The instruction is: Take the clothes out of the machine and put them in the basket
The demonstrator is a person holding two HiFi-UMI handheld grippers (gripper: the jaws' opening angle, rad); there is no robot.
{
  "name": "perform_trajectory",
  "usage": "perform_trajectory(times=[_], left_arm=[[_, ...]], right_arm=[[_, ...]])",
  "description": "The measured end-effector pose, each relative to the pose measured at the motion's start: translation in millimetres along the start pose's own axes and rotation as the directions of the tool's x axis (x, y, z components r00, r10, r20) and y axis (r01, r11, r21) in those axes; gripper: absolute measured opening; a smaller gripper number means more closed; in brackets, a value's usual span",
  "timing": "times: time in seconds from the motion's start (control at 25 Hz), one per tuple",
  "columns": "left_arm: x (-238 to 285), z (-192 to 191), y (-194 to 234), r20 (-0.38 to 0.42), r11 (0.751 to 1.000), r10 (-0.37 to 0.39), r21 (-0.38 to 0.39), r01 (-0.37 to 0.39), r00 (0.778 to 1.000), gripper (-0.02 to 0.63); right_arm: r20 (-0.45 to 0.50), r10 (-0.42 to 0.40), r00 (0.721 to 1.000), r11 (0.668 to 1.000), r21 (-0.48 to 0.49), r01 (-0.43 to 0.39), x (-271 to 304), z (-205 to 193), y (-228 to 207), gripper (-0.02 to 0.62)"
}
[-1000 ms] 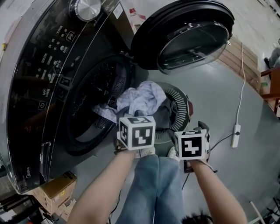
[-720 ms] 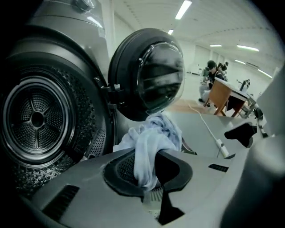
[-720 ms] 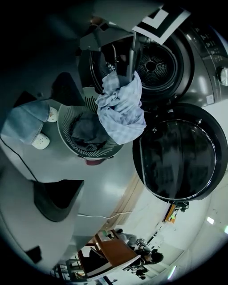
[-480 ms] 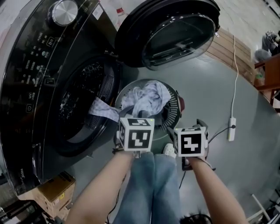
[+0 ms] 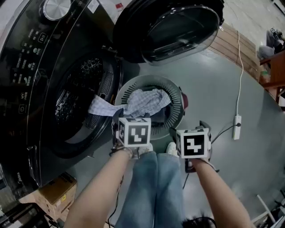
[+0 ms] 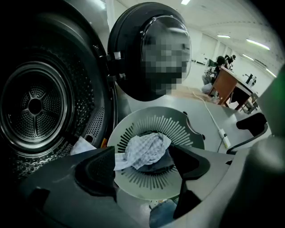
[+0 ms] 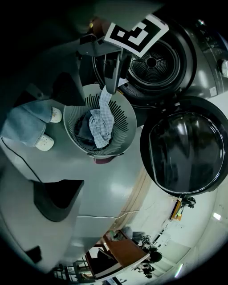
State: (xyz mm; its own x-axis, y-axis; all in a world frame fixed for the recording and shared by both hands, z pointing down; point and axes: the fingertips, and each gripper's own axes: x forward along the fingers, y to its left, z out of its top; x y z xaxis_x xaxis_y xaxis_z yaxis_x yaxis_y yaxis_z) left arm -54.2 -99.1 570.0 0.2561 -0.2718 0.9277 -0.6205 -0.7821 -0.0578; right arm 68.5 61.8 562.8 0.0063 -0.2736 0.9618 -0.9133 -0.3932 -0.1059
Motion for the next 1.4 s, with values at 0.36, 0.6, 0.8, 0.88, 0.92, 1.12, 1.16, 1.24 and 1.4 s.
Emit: perform_trajectory(times=[0.36, 0.6, 0.8, 0.88, 0.92, 1.12, 1.16, 1.24, 1.4], left_arm=[[14.1, -10.8, 55.6, 0.038, 0.992, 0.124, -0.008, -0.124, 0.992, 0.397], [35.1, -21.6, 103.2, 0.024, 0.975, 0.220, 0.028, -0.220, 0.975, 0.397], [45.9, -30.3, 157.7, 0.018, 0.941, 0.335, 0.042, -0.336, 0.942, 0.408], [50.1, -33.6, 181.1, 0.006, 0.926, 0.375, 0.038, -0.375, 0.927, 0.408], [52.8, -37.1, 191.2, -0.007, 0.921, 0.388, 0.033, -0.387, 0.922, 0.408], [57.4, -56.0, 225.8, -0.057, 0.912, 0.408, -0.021, -0.410, 0.911, 0.422], [59.6, -54.8, 225.5, -0.045, 0.920, 0.389, -0.037, -0.390, 0.920, 0.420], [64.2, -53.5, 222.4, -0.029, 0.930, 0.363, -0.053, -0.364, 0.931, 0.414], [68.8, -59.4, 210.8, -0.023, 0.938, 0.341, -0.058, -0.342, 0.940, 0.375]], right_arm=[[0.014, 0.069, 0.998, 0.998, 0.005, -0.069, 28.1, 8.2, 18.0, 0.517], [0.004, 0.085, 0.996, 0.996, -0.010, -0.085, 54.6, 10.8, 29.9, 0.517], [0.033, 0.081, 0.996, 0.996, -0.037, -0.080, 70.2, 14.8, 38.7, 0.517], [0.040, 0.082, 0.996, 0.996, -0.039, -0.080, 76.5, 13.7, 42.0, 0.517], [0.046, 0.078, 0.996, 0.996, -0.044, -0.076, 79.4, 14.1, 42.6, 0.517], [0.051, 0.080, 0.995, 0.996, -0.050, -0.077, 92.0, 10.3, 48.9, 0.517], [0.053, 0.082, 0.995, 0.995, -0.054, -0.079, 93.7, 10.6, 51.0, 0.517], [0.055, 0.084, 0.995, 0.995, -0.058, -0.081, 96.3, 11.4, 54.1, 0.517], [0.049, 0.089, 0.995, 0.995, -0.052, -0.087, 97.4, 8.7, 59.4, 0.517]])
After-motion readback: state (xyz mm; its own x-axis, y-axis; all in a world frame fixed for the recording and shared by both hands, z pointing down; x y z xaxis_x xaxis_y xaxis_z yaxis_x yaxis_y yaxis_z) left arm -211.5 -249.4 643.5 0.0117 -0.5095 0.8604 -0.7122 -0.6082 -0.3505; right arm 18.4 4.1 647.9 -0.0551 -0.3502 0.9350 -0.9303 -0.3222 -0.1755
